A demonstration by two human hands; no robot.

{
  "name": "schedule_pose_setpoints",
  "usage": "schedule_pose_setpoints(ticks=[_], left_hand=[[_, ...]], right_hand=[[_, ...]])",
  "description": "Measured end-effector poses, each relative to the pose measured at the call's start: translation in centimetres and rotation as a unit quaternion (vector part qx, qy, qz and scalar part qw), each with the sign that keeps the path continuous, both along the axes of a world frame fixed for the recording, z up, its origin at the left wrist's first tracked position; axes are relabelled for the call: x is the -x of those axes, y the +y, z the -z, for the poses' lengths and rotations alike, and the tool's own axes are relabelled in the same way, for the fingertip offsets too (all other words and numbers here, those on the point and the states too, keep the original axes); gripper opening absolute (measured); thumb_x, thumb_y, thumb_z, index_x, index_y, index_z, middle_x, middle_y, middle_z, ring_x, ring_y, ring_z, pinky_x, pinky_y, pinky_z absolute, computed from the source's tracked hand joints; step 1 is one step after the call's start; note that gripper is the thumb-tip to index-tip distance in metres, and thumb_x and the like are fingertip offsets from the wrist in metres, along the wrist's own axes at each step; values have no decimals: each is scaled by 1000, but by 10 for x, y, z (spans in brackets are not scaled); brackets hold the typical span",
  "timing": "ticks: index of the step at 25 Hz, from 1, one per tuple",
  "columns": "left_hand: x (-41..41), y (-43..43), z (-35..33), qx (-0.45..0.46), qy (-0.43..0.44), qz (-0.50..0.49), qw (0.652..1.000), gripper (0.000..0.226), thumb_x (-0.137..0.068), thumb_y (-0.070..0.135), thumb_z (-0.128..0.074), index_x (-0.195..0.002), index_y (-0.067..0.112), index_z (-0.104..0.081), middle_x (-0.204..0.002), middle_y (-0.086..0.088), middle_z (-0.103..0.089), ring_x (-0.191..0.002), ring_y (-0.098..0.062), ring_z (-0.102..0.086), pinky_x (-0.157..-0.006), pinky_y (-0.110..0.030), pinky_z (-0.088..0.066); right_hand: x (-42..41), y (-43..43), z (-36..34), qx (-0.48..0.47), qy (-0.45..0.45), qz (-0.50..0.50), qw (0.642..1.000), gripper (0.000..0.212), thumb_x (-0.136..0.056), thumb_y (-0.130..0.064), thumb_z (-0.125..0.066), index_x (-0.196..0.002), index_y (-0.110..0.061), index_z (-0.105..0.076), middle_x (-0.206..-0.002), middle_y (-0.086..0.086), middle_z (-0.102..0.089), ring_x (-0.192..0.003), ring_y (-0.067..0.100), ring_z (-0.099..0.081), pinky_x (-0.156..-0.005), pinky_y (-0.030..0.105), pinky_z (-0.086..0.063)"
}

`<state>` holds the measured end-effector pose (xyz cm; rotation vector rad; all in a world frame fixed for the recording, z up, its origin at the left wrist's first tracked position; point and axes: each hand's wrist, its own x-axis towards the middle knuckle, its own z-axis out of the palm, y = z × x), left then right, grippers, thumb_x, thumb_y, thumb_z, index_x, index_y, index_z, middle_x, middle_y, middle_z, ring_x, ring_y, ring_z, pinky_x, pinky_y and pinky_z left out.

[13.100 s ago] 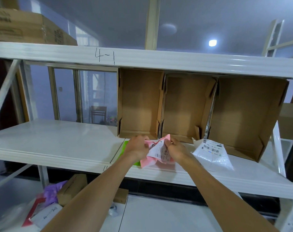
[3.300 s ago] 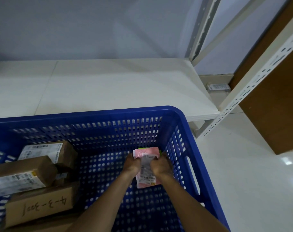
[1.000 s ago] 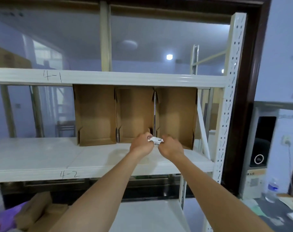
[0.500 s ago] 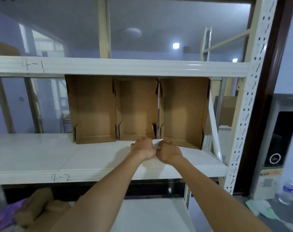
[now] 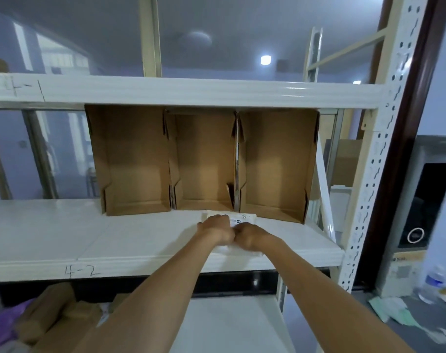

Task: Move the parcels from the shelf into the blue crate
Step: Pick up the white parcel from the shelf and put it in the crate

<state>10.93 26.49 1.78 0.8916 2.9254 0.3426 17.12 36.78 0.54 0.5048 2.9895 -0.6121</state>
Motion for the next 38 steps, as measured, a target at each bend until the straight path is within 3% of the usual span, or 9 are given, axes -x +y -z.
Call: schedule_pose_setpoints(ticks=[4,8,14,22,27,30,32,35,38], left_hand=[[9,5,6,-65,29,30,997,58,-102,34,-48,-158,21,-37,-164,-1,-34,-151,-23,-31,-121,-47,-30],[24,5,36,16,-32,40,999,62,-108,41,-21,-167,30,-7,-175,7,3,-161,-15,2,-129,-49,-3],[28,4,53,41,-40,29,998,62,-107,45,-13,-167,32,-1,-174,9,12,-160,-13,9,-128,-52,2],[27,4,56,62,-33,29,997,62,-107,47,-12,-167,32,-3,-174,7,8,-160,-14,7,-127,-54,6],[29,3,60,54,-31,35,997,61,-107,45,-9,-167,32,-3,-174,8,7,-160,-13,7,-127,-54,6],[31,4,61,48,-32,37,998,62,-106,46,-8,-167,33,-4,-174,8,6,-160,-12,7,-127,-53,5],[31,4,62,45,-29,38,998,62,-106,46,-9,-167,33,-5,-174,8,6,-160,-13,7,-127,-52,5],[34,3,64,29,-23,25,999,65,-105,52,-14,-167,31,-7,-175,0,7,-161,-23,8,-128,-52,1],[33,-2,65,-61,-29,-32,997,79,-103,54,-33,-167,15,-6,-173,-16,-3,-159,-37,-5,-129,-48,-10]], right_hand=[[5,10,3,-53,59,21,997,71,-89,-46,-46,-155,-21,-34,-164,-1,-26,-150,22,-26,-120,43,-28],[22,16,31,-69,42,24,996,67,-99,-45,-26,-162,-24,-12,-170,-5,-4,-156,16,-3,-125,45,-8],[34,25,47,-104,-8,26,994,65,-100,-47,-16,-162,-27,-6,-170,-7,4,-156,15,4,-125,48,-1],[29,23,55,-126,-7,23,992,64,-101,-49,-13,-162,-28,-9,-170,-7,0,-156,16,1,-124,49,-2],[36,24,53,-183,42,32,982,67,-96,-52,-17,-156,-25,-31,-164,-3,-27,-151,20,-22,-123,49,-12],[38,27,54,-130,43,45,990,67,-97,-50,-15,-160,-27,-20,-169,-5,-10,-155,16,-7,-124,48,-5],[38,28,55,-116,30,70,990,68,-96,-53,-16,-159,-30,-20,-169,-4,-10,-155,17,-9,-123,49,-6],[38,22,62,-116,44,148,981,75,-91,-61,-16,-155,-25,-28,-164,6,-26,-149,26,-25,-119,50,-17],[27,16,59,-108,101,219,964,73,-92,-57,-28,-147,-11,-38,-148,14,-45,-137,31,-39,-113,45,-30]])
